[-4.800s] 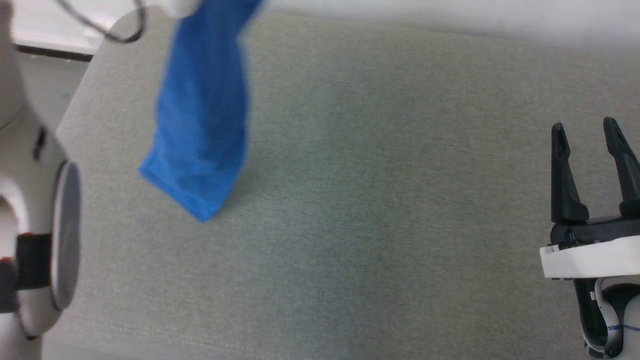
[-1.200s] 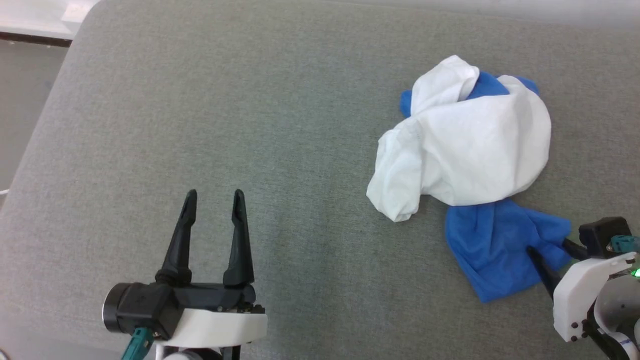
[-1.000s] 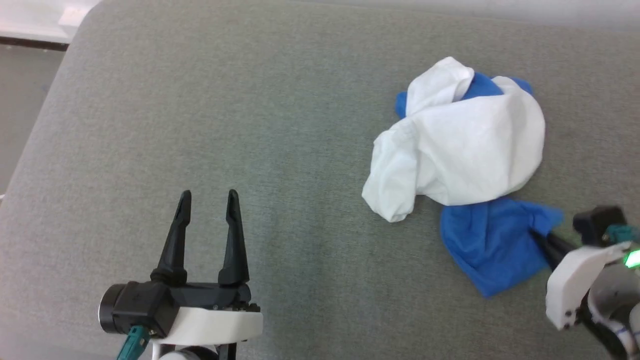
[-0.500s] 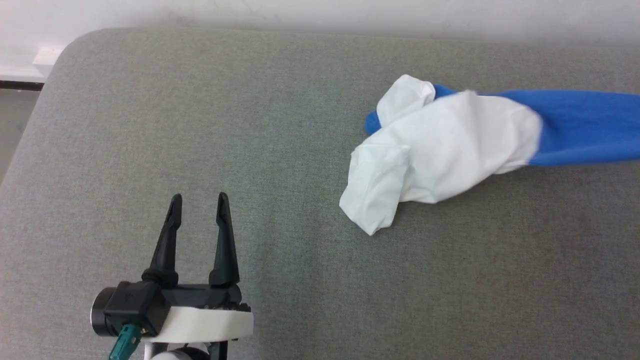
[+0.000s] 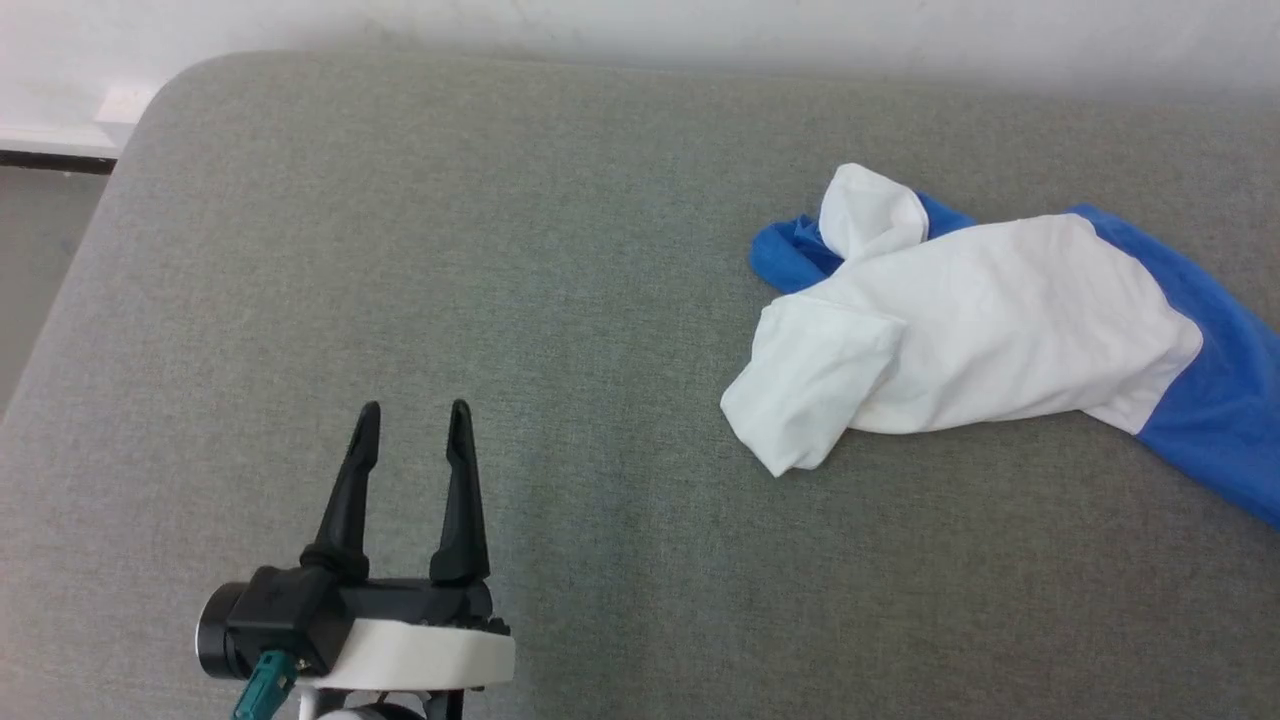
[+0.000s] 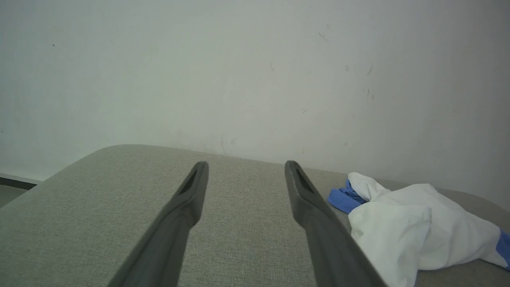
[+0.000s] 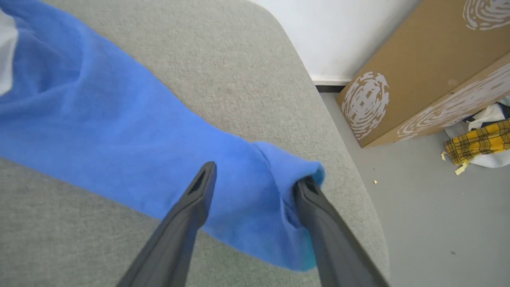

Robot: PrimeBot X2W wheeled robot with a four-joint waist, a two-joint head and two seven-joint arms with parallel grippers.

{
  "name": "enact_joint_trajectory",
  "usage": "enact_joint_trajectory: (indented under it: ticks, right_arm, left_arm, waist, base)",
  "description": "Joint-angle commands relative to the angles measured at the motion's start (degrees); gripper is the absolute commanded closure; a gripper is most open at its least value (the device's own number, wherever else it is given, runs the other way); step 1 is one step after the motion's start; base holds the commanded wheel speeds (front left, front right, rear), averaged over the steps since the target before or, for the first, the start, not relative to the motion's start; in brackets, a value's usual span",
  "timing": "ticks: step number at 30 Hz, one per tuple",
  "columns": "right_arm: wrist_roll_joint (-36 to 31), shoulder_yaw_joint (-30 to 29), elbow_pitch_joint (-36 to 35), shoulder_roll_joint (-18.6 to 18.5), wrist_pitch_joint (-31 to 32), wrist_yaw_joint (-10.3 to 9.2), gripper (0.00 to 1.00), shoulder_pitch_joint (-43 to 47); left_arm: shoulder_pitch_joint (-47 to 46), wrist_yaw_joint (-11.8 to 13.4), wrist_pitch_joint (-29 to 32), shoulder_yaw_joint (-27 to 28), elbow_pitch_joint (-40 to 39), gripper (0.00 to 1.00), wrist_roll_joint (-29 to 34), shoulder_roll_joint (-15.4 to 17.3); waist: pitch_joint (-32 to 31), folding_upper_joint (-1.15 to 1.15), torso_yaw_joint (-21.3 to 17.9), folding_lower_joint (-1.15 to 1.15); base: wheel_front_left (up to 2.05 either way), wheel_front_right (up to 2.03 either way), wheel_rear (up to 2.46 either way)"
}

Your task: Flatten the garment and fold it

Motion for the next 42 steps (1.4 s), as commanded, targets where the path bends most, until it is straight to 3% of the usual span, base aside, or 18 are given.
enact_joint_trajectory:
  ticks: [1, 7, 11, 15, 21, 25, 34, 35, 36, 38, 42]
  right_arm:
    - [0.2, 0.9, -0.4, 0.0, -0.9, -0.06, 0.00, -1.8]
    - [4.2, 10.8, -10.1, -1.1, -1.4, -0.06, 0.00, -7.3]
    - [9.5, 20.9, -18.9, -1.3, 3.2, -0.06, 0.00, -10.3]
    - [13.1, 31.2, -23.3, -2.8, 7.9, -0.06, 0.00, -13.3]
    - [16.5, 43.4, -20.7, -4.8, 12.9, -0.06, 0.00, -17.2]
    - [16.9, 48.6, -17.2, -6.7, 13.6, -0.06, 0.00, -19.3]
    - [17.3, 52.4, -9.1, -7.3, 11.9, -0.06, 0.00, -21.7]
    - [17.3, 52.4, -8.1, -7.1, 11.6, -0.06, 0.14, -21.8]
    - [17.3, 52.5, -7.3, -6.9, 11.3, -0.06, 0.55, -21.9]
    - [17.2, 52.3, -6.1, -6.5, 10.1, -0.06, 1.00, -22.2]
    - [17.1, 52.0, -5.7, -5.5, 7.7, -0.06, 1.00, -23.1]
  left_arm:
    - [0.6, -0.4, -0.3, 0.0, 0.2, 0.00, 0.1, -0.2]
    - [1.1, -0.5, -0.3, 0.5, 0.2, 0.00, -0.1, -0.2]
    - [1.1, -0.3, -0.3, 0.5, -0.2, 0.00, -0.6, -0.2]
    - [0.5, 0.0, -0.3, -0.4, -0.4, 0.00, -1.1, -0.2]
    - [-1.0, 0.6, -0.3, -2.1, -0.3, 0.00, -1.9, -0.2]
    - [-1.6, 1.3, -0.3, -2.8, -0.3, 0.00, -2.5, -0.2]
    - [-1.6, 2.0, -0.3, -4.1, 0.1, 0.00, -3.7, -0.2]
    - [-1.6, 2.0, -0.3, -4.2, 0.2, 0.00, -3.9, -0.2]
    - [-1.6, 2.1, -0.3, -4.3, 0.2, 0.00, -4.0, -0.2]
    - [-1.5, 2.2, -0.3, -4.2, 0.3, 0.00, -4.1, -0.2]
    - [-1.0, 2.2, -0.3, -3.7, 0.5, 0.00, -4.0, -0.2]
  waist:
    - [-0.6, -0.01, 0.3, 0.00]
    - [-1.7, -0.01, 0.3, 0.00]
    - [-1.4, -0.01, 0.5, 0.00]
    - [-0.3, -0.01, 1.4, 0.00]
    - [1.7, -0.01, 4.2, 0.00]
    - [2.5, -0.01, 6.5, 0.00]
    - [3.0, -0.01, 10.0, 0.00]
    - [2.9, -0.01, 10.3, 0.00]
    - [2.8, -0.01, 10.5, 0.00]
    - [2.6, -0.01, 10.7, 0.00]
    - [1.6, -0.01, 10.1, 0.00]
  base:
    - [0.00, 0.00, 0.00]
    - [0.00, 0.00, 0.00]
    - [0.00, 0.00, 0.00]
    - [0.00, 0.00, 0.00]
    - [0.00, 0.00, 0.00]
    - [0.00, 0.00, 0.00]
    - [0.00, 0.00, 0.00]
    - [0.00, 0.00, 0.00]
    - [0.00, 0.00, 0.00]
    - [0.00, 0.00, 0.00]
    - [0.00, 0.00, 0.00]
